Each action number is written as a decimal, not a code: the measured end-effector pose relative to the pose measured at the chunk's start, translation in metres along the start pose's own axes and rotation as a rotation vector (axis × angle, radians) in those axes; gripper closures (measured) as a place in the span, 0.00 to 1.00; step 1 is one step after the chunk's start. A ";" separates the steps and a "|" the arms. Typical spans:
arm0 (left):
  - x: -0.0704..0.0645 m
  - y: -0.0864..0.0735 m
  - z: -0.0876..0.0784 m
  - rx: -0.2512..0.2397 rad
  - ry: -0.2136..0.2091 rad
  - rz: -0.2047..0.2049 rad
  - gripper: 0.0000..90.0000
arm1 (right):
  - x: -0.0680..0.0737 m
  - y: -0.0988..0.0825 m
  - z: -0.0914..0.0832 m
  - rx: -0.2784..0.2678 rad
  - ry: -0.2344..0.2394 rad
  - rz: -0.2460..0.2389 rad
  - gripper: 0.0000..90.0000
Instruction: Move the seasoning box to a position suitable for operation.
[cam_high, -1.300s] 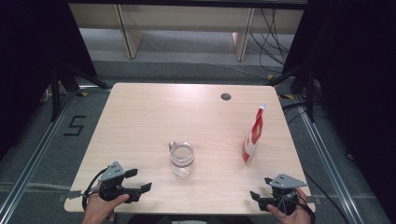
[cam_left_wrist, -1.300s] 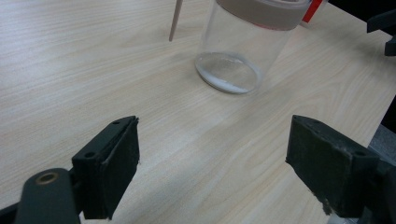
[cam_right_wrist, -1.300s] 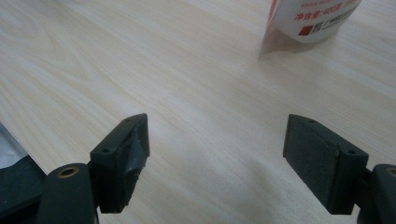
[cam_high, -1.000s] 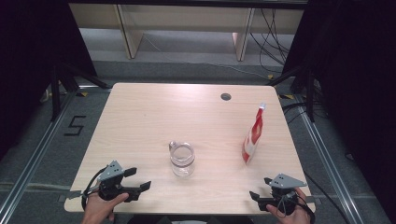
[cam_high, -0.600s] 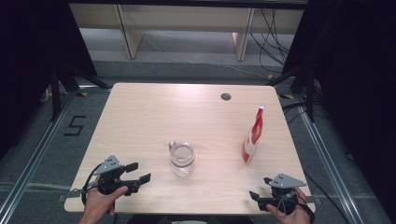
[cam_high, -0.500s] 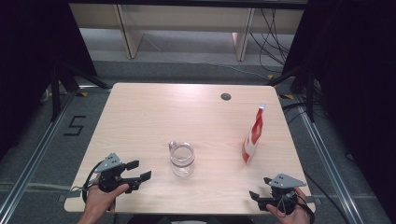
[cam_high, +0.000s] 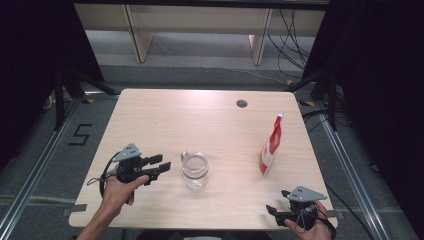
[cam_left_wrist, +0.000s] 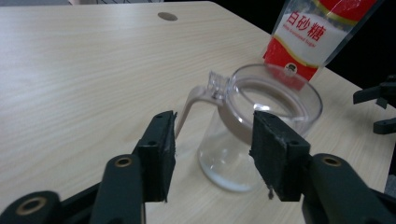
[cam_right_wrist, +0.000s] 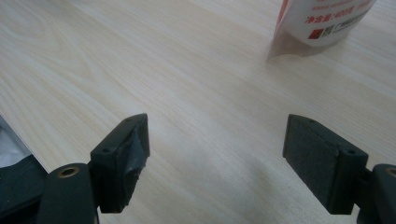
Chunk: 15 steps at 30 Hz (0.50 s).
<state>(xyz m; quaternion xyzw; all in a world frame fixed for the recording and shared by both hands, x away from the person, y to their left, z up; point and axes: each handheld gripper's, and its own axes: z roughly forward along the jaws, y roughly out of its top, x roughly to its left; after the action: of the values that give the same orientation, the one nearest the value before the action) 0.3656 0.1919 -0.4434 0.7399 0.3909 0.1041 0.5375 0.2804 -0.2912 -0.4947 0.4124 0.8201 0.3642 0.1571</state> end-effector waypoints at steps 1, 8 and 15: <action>0.001 0.004 0.002 -0.002 -0.013 0.006 0.61 | -0.001 0.000 0.000 0.005 0.003 -0.021 0.26; 0.002 0.024 0.017 -0.013 0.000 0.027 0.83 | -0.002 0.000 0.001 -0.009 0.000 -0.041 0.26; -0.001 0.034 0.033 0.011 -0.021 0.057 0.96 | 0.002 0.001 0.003 0.000 0.020 -0.056 0.26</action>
<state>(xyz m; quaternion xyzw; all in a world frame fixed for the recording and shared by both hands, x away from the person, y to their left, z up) 0.3998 0.1639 -0.4270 0.7546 0.3648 0.1094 0.5343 0.2817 -0.2877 -0.4963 0.3855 0.8329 0.3640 0.1590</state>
